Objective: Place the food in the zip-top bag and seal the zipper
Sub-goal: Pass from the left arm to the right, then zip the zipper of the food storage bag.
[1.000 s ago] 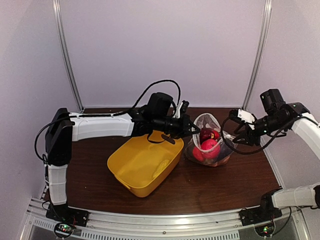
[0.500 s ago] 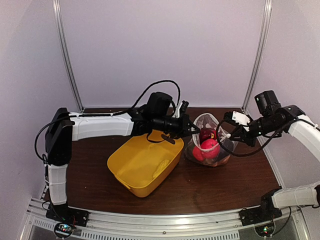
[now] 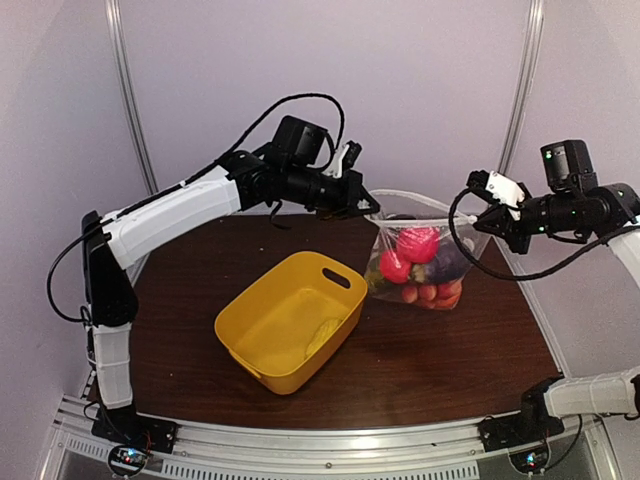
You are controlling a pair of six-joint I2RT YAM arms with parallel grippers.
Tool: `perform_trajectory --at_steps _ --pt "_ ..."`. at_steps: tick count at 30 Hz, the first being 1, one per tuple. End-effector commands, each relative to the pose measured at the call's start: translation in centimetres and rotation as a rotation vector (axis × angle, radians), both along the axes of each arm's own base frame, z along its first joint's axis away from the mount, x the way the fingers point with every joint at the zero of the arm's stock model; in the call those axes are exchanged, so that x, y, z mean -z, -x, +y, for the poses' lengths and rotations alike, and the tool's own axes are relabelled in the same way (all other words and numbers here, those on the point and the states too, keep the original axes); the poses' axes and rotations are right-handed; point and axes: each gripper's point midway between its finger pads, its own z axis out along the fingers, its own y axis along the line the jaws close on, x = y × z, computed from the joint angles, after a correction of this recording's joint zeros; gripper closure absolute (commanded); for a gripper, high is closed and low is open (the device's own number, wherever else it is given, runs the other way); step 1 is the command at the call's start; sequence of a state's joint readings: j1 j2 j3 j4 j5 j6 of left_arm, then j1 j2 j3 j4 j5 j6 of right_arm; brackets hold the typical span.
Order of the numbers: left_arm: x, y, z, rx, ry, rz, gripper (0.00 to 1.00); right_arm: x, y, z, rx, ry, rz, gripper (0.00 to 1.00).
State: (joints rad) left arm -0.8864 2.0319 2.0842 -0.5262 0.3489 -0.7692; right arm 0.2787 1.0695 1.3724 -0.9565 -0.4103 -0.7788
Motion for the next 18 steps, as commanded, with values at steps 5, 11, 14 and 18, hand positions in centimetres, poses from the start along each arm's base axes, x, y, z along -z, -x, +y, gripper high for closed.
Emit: perform_trajectory --at_steps 5,11,14,18 --pt "2.7 1.2 2.4 0.127 -0.076 -0.07 0.7 2.6 1.5 -0.4 0.0 0.025 0.083 1.0" --pt "-4.2 2.0 3.6 0.131 0.007 -0.622 0.25 3.4 2.8 1.5 -0.109 -0.03 0.183 1.0" --pt "-5.2 4.2 2.9 0.231 0.097 -0.728 0.14 3.3 3.2 1.8 -0.133 -0.03 0.216 1.0" --pt "-5.7 8.4 0.3 0.391 0.219 -0.824 0.12 2.3 4.1 2.2 -0.161 -0.046 0.255 1.0"
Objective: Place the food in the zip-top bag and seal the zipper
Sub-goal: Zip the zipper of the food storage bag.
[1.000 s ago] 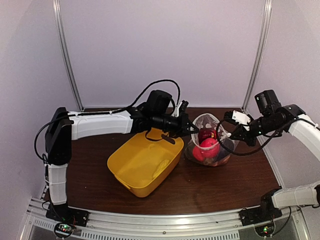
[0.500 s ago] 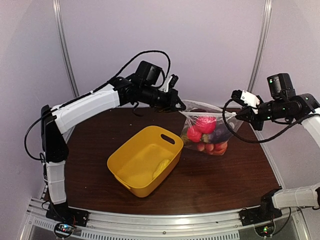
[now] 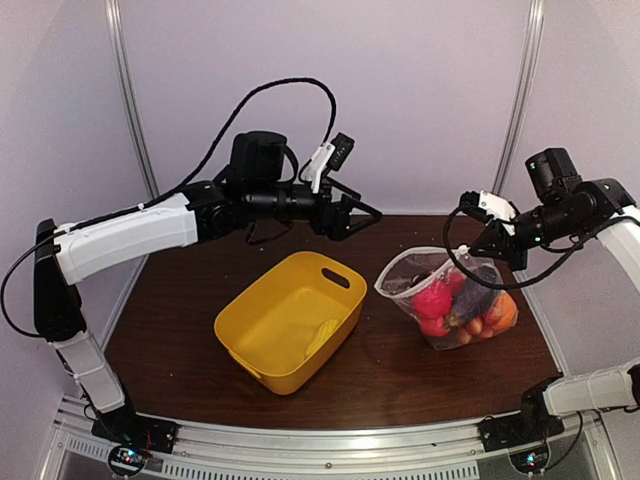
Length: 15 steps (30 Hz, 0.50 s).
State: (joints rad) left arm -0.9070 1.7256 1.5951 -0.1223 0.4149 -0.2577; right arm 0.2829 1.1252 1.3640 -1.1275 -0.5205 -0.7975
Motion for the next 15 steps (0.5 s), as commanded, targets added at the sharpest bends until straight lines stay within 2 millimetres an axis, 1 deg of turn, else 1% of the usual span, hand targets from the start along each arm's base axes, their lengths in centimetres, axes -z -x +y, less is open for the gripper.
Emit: perform_trajectory --at_steps 1,3,5,9,11,15 --pt "-2.9 4.1 -3.3 0.21 0.153 -0.242 0.12 -2.3 1.7 1.1 -0.062 -0.059 0.026 1.0" --pt "-2.7 5.7 -4.7 0.274 0.165 -0.265 0.13 -3.0 2.3 1.3 -0.075 -0.068 0.034 1.0" --pt "-2.5 6.8 -6.0 0.336 0.175 -0.273 0.13 -3.6 3.0 1.5 -0.09 -0.074 0.041 1.0" --pt "-2.2 7.6 -8.0 0.408 0.199 -0.258 0.15 -4.4 3.7 1.6 -0.089 -0.09 0.062 1.0" --pt "-1.9 8.0 -8.9 0.427 0.206 -0.256 0.16 -4.1 3.8 1.6 -0.091 -0.088 0.072 1.0" --pt "-1.4 8.5 -10.3 0.457 0.208 -0.244 0.16 -2.6 3.7 1.7 -0.084 -0.069 0.127 1.0"
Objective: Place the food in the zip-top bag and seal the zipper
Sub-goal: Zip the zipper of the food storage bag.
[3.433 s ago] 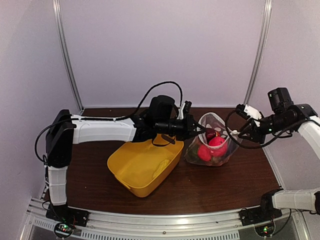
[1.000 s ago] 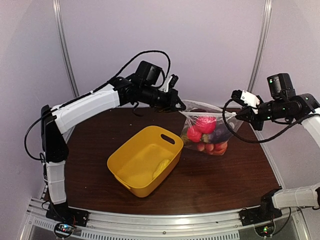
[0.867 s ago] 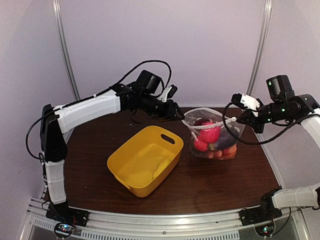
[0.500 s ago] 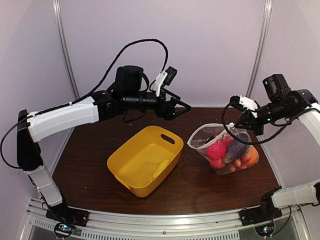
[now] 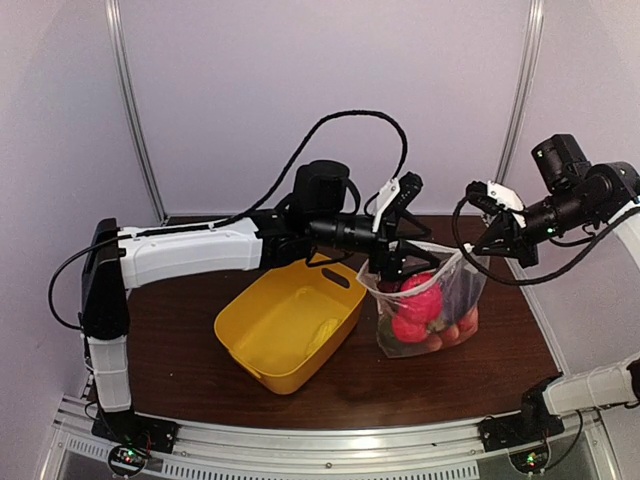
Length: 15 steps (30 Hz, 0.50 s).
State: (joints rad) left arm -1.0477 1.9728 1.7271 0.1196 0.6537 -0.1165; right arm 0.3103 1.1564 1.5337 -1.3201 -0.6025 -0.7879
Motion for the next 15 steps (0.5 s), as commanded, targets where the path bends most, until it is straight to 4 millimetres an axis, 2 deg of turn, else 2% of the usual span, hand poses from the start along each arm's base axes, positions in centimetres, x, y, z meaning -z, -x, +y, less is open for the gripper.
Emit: perform_trajectory --at_steps 1,4,7,9,15 --pt "-2.9 1.0 -1.2 0.066 0.089 -0.051 0.16 0.7 0.6 0.6 -0.015 -0.014 0.068 1.0" --pt "-2.4 0.6 -2.1 0.053 0.074 -0.029 0.17 1.5 0.6 0.9 -0.027 -0.01 0.113 1.0" --pt "-0.9 -0.7 -3.2 0.001 0.054 0.018 0.19 1.5 0.5 1.2 -0.03 -0.019 0.121 1.0" --pt "-0.3 -0.7 -3.8 0.023 0.055 0.057 0.22 1.6 0.4 1.3 -0.022 -0.027 0.122 1.0" --pt "1.4 -0.4 -5.5 0.095 0.01 0.153 0.4 2.1 0.2 1.3 -0.006 -0.022 0.126 1.0"
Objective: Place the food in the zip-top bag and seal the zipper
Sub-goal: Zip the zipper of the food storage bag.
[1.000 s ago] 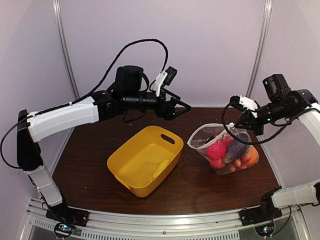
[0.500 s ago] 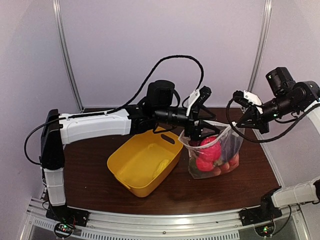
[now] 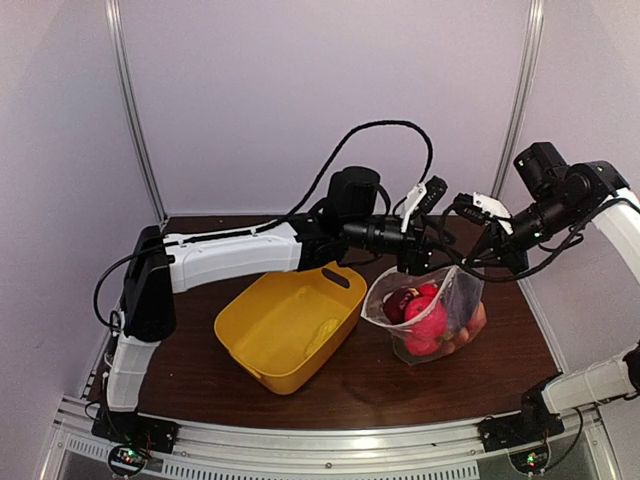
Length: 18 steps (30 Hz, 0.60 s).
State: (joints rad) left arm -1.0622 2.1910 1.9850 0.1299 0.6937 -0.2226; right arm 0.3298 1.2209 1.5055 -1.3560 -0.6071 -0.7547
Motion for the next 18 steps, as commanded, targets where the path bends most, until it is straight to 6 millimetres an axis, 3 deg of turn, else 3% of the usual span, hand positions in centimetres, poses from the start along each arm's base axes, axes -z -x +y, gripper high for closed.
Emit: perform_trajectory --at_steps 1,18 --pt "1.0 0.3 -1.0 0.036 -0.026 0.078 0.42 -0.7 0.2 0.7 -0.001 -0.049 -0.015 1.0" --pt "2.5 -0.5 -1.4 0.0 -0.065 0.086 0.7 -0.8 -0.9 1.2 0.084 -0.086 0.045 1.0"
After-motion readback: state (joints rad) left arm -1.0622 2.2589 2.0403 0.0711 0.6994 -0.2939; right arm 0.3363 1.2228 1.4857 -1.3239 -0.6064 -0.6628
